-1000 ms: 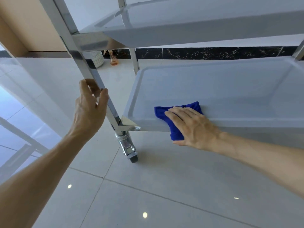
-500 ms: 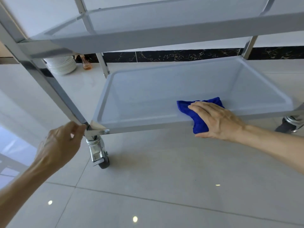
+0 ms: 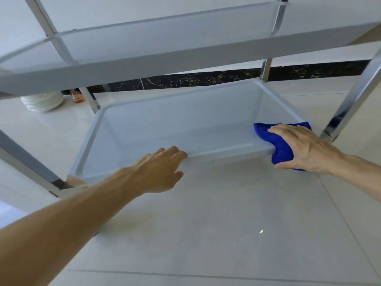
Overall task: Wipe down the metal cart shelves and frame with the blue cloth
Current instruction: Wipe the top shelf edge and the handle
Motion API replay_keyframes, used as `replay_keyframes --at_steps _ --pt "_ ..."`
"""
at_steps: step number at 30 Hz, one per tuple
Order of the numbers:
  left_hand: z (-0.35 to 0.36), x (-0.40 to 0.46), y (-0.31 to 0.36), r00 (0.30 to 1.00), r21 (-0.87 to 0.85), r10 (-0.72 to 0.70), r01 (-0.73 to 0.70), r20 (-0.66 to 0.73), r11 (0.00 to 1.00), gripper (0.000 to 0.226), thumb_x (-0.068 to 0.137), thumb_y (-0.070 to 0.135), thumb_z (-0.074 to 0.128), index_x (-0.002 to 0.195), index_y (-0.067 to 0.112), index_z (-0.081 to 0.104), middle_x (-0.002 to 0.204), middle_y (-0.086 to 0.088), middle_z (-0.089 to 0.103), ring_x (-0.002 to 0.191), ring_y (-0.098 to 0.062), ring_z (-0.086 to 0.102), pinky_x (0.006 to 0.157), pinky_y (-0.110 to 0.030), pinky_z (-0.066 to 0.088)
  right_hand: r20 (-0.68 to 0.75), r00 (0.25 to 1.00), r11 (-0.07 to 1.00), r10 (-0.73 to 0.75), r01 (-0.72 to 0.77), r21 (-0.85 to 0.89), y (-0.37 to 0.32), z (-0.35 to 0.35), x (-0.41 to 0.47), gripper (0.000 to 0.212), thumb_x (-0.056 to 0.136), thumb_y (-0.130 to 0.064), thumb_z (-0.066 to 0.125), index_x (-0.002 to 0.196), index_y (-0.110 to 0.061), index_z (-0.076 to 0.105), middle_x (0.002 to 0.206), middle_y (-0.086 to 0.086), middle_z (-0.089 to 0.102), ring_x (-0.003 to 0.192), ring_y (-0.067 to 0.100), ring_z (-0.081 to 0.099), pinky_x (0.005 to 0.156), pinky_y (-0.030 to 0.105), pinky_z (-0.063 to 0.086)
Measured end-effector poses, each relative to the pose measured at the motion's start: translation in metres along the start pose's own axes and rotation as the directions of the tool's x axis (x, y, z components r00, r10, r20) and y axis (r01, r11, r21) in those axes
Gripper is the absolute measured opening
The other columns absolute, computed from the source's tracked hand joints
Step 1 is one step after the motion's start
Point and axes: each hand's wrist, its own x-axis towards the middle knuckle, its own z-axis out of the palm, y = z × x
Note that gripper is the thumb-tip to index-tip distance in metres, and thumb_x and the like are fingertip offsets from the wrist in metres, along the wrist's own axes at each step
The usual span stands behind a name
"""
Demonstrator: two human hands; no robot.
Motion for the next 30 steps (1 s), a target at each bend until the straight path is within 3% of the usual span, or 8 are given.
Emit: replay_keyframes --at_steps 6,9,12,15,18,20,25,30 --pt "-0.002 0.048 0.046 0.997 0.082 -0.037 0.032 0.067 0.996 0.068 0.101 0.046 0.045 0.156 0.023 0.013 0.161 0.001 0.015 0.144 -0.029 0.026 0.106 -0.054 0.040 -0.119 0.989 0.995 -0.092 0.094 0.013 -0.022 0.015 0.006 0.096 0.061 -0.043 0.093 0.140 -0.007 0.051 0.142 0.012 0.053 0.130 0.035 0.049 0.111 0.048 0.037" --pt "0.016 0.056 0.057 0.998 0.103 -0.051 0.048 0.028 0.994 0.071 0.100 0.046 0.045 0.156 0.024 0.008 0.163 0.000 0.008 0.146 -0.030 0.019 0.103 -0.053 0.041 -0.101 0.975 0.980 -0.200 0.197 -0.034 -0.062 0.027 0.019 0.096 0.070 -0.045 0.087 0.146 -0.005 0.045 0.148 0.014 0.046 0.139 0.034 0.041 0.115 0.053 0.029" --pt "0.039 0.050 0.052 0.986 0.156 -0.023 0.049 -0.165 0.987 0.062 0.103 0.034 0.042 0.158 0.019 0.016 0.163 -0.006 0.020 0.143 -0.033 0.030 0.096 -0.051 0.044 -0.043 0.971 0.972 -0.234 0.233 -0.038 -0.092 0.039 0.032 0.095 0.075 -0.044 0.080 0.151 -0.011 0.035 0.152 0.007 0.038 0.145 0.027 0.030 0.119 0.053 0.019" --pt "0.048 0.047 0.041 0.966 0.149 0.028 0.011 -0.257 0.989 0.056 0.100 0.024 0.054 0.152 0.014 0.036 0.156 -0.011 0.039 0.134 -0.040 0.045 0.088 -0.057 0.049 -0.005 0.965 0.965 -0.263 0.263 -0.018 -0.081 0.034 0.032 0.091 0.075 -0.036 0.080 0.151 -0.014 0.035 0.152 0.003 0.038 0.145 0.023 0.029 0.121 0.048 0.019" --pt "0.050 0.049 0.035 0.969 0.092 0.003 0.020 -0.246 0.996 0.056 0.101 0.025 0.053 0.153 0.017 0.035 0.158 -0.009 0.036 0.139 -0.038 0.041 0.094 -0.058 0.045 0.037 0.979 0.979 -0.202 0.203 -0.016 -0.043 0.018 0.023 0.093 0.076 -0.038 0.080 0.153 -0.018 0.032 0.156 0.000 0.034 0.147 0.018 0.026 0.122 0.042 0.016" --pt "0.053 0.050 0.033 0.974 0.091 -0.023 0.045 -0.224 0.995 0.057 0.104 0.030 0.043 0.157 0.022 0.023 0.164 -0.004 0.024 0.146 -0.033 0.030 0.102 -0.056 0.040 0.056 0.992 0.994 -0.111 0.111 -0.011 -0.014 0.008 0.011 0.091 0.076 -0.036 0.081 0.152 -0.020 0.033 0.155 -0.001 0.034 0.145 0.019 0.029 0.122 0.040 0.019" --pt "0.053 0.051 0.033 0.983 0.141 -0.048 0.074 -0.177 0.987 0.058 0.106 0.039 0.026 0.158 0.029 0.001 0.167 0.004 0.005 0.151 -0.025 0.014 0.111 -0.048 0.031 0.084 0.991 0.995 0.103 -0.104 0.007 0.030 -0.013 -0.013 0.083 0.079 -0.008 0.074 0.150 -0.021 0.032 0.155 -0.004 0.031 0.142 0.021 0.031 0.115 0.034 0.033" --pt "0.042 0.043 0.029 0.988 0.103 -0.024 0.040 -0.154 0.994 0.061 0.105 0.039 0.031 0.158 0.032 0.001 0.166 0.008 0.002 0.152 -0.018 0.010 0.116 -0.040 0.026 0.145 0.982 0.993 0.119 -0.117 -0.019 0.014 -0.021 -0.014 0.082 0.089 -0.008 0.067 0.156 -0.022 0.023 0.158 -0.004 0.025 0.144 0.018 0.027 0.115 0.031 0.031"
